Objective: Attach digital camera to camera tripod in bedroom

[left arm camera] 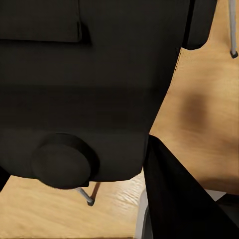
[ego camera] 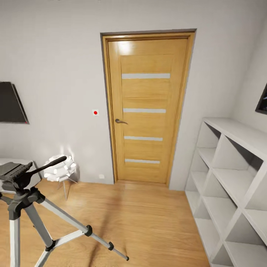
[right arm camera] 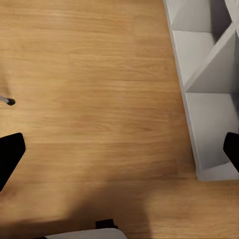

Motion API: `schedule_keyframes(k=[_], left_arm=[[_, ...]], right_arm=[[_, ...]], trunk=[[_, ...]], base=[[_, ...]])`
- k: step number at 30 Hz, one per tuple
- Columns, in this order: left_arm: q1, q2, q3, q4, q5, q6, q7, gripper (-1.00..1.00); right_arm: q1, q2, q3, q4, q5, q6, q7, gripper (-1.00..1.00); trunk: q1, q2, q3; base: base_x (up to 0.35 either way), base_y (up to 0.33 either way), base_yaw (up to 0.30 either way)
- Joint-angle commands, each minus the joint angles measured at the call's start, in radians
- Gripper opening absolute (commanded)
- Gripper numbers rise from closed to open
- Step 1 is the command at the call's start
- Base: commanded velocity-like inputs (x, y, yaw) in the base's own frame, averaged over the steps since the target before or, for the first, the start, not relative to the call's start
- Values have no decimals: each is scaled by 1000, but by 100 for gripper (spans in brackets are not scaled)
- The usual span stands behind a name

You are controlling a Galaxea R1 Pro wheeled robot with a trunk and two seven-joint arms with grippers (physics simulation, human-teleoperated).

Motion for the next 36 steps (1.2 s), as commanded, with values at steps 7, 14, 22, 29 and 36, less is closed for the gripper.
schedule_keyframes(k=[7, 14, 22, 29, 36], left_arm=[[-2, 1, -10, -4, -2, -2, 10, -100], [-2, 1, -10, -4, -2, -2, 11, -100], [-2, 1, -10, -3, -1, -2, 12, -100], [-2, 1, -9, -4, -1, -2, 12, -100], [-2, 1, -9, -4, -1, -2, 12, -100]], right_arm=[[1, 0, 2, -2, 2, 0, -5, 100], [1, 1, 2, -1, 1, 0, -5, 100], [1, 2, 2, -1, 2, -1, -5, 100], [1, 2, 2, -1, 2, -1, -5, 100], [1, 2, 2, -1, 1, 0, -5, 100]], trunk=[[1, -2, -1], [1, -2, -1], [1, -2, -1], [1, -2, -1], [1, -2, -1]], base=[[0, 0, 284], [31, -34, 284], [180, -222, 284], [156, -150, 284], [18, -12, 284]])
